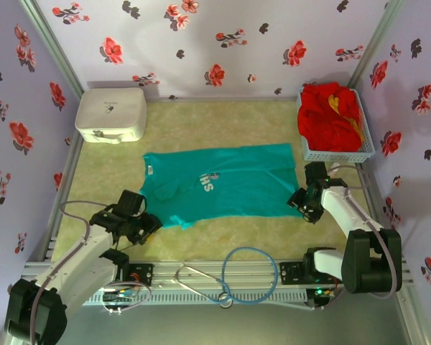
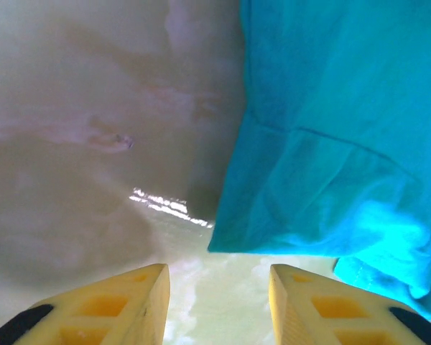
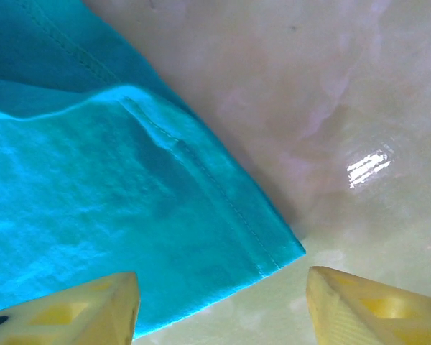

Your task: Fold and stack the t-shirts

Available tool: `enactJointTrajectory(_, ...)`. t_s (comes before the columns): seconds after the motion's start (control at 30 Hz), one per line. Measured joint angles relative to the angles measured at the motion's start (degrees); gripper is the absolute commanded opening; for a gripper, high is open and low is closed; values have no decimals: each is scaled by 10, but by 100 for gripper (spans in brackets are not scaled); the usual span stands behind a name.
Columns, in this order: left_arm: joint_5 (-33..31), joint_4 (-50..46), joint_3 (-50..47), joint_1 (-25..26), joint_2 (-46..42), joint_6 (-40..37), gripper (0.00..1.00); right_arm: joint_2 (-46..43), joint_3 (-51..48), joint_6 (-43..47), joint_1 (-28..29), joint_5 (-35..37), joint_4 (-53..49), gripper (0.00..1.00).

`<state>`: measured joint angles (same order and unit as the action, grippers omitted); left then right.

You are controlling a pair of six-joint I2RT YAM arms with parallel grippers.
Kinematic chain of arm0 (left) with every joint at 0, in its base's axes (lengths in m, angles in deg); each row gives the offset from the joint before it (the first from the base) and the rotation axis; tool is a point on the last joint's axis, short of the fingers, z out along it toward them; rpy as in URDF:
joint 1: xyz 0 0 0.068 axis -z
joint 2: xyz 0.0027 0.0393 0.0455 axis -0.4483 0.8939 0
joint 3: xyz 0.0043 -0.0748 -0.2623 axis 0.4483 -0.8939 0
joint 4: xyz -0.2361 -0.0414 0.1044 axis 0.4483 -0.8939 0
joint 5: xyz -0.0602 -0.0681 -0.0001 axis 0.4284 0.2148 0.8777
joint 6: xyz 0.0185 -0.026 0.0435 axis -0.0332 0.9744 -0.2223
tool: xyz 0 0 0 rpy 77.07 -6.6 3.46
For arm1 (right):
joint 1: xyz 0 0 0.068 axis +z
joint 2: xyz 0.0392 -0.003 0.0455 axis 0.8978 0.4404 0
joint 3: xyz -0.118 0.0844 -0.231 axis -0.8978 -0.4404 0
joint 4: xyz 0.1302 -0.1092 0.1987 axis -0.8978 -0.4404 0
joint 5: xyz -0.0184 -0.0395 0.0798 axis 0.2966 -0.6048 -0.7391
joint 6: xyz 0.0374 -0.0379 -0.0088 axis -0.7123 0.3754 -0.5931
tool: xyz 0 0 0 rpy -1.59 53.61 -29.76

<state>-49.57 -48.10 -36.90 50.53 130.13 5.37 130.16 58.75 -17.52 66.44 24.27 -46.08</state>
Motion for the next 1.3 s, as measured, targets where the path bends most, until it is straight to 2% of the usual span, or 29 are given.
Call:
enactJointTrajectory(0.07, -5, 12, -1, 0, 6, 5, 33, 3, -5, 0, -1, 0, 1, 60)
enactJointTrajectory(0.27, -15, 47, -12, 4, 21, 12, 33, 35, -15, 1, -7, 0, 19, 54)
enactJointTrajectory(0.37, -20, 61, -15, 4, 27, 12, 31, 52, -14, 3, -12, 4, 24, 43)
enactJointTrajectory(0.43, -23, 73, -18, 5, 31, 13, 29, 58, -10, 5, -16, 7, 17, 27)
enactJointTrajectory(0.47, -23, 78, -19, 5, 32, 14, 27, 62, -7, 6, -17, 9, 12, 22)
enactJointTrajectory(0.53, -24, 85, -21, 5, 34, 15, 24, 72, 0, 6, -20, 13, 2, 18)
enactJointTrajectory(0.57, -24, 87, -21, 5, 34, 15, 22, 76, 3, 6, -21, 14, -1, 16)
enactJointTrajectory(0.6, -25, 89, -21, 5, 35, 16, 18, 79, 5, 7, -21, 14, -2, 10)
enactJointTrajectory(0.7, -30, 89, -21, 6, 34, 16, 2, 80, 9, 9, -21, 13, -3, 3)
enactJointTrajectory(0.73, -30, 88, -21, 6, 34, 14, 0, 79, 9, 11, -21, 12, -3, 0)
enactJointTrajectory(0.87, -32, 64, -2, 6, 34, 9, 0, 77, 10, 11, -21, 8, 3, 0)
enactJointTrajectory(1.3, -31, -20, 154, -4, 59, -38, 0, 85, 82, 12, -23, -42, 43, 0)
